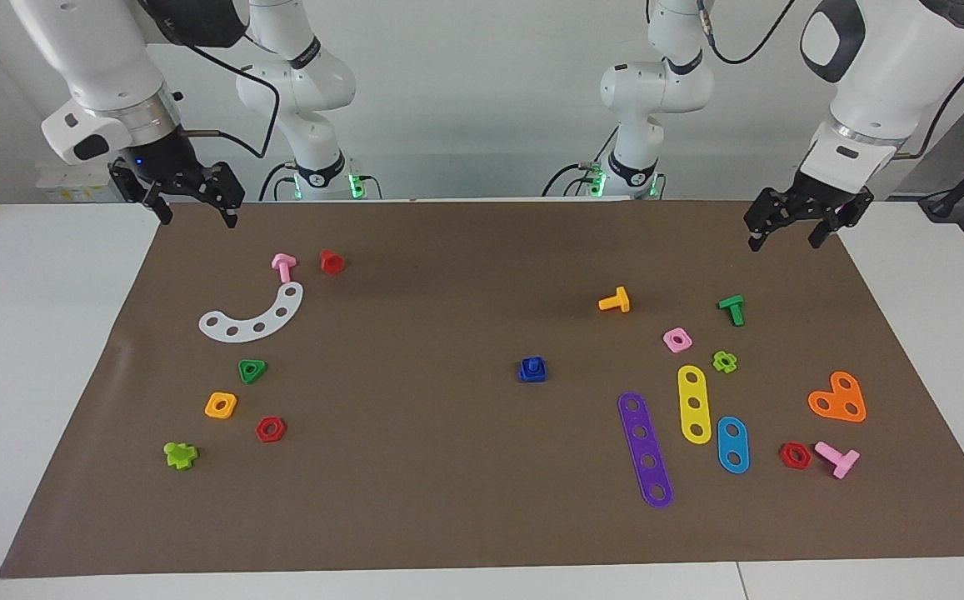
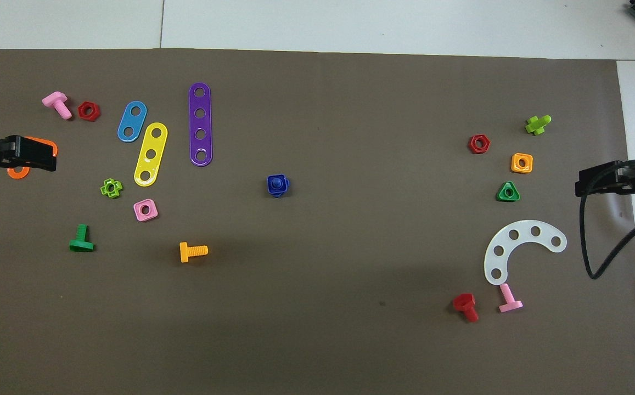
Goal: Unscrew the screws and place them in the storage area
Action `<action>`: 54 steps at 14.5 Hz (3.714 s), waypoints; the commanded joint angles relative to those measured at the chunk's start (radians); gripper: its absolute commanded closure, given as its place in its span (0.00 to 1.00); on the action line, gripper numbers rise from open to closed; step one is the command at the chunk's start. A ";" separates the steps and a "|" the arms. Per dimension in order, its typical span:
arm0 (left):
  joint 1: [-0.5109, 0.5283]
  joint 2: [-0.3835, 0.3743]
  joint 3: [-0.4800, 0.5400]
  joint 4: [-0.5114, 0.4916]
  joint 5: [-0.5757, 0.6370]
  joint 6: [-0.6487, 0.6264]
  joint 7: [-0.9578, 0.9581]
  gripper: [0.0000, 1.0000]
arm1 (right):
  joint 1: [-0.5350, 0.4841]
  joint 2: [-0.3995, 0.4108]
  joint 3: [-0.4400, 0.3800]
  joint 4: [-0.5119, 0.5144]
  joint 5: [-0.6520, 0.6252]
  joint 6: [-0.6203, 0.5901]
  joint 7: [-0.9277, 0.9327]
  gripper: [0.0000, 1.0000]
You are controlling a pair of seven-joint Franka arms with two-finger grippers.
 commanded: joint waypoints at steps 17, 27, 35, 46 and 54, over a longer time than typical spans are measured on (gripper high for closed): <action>-0.280 0.212 -0.009 -0.043 -0.117 0.285 -0.225 0.00 | -0.004 -0.014 0.009 -0.006 -0.013 -0.012 -0.023 0.00; -0.447 0.447 -0.009 -0.070 -0.114 0.604 -0.308 0.00 | -0.004 -0.014 0.007 -0.006 -0.013 -0.010 -0.023 0.00; -0.489 0.459 -0.009 -0.191 -0.101 0.716 -0.305 0.08 | -0.006 -0.014 0.007 -0.008 -0.011 -0.010 -0.023 0.00; -0.486 0.462 -0.008 -0.156 -0.105 0.685 -0.308 0.18 | -0.006 -0.014 0.007 -0.006 -0.013 -0.010 -0.023 0.00; -0.486 0.462 -0.008 -0.151 -0.106 0.662 -0.310 0.39 | -0.004 -0.014 0.007 -0.006 -0.013 -0.010 -0.023 0.00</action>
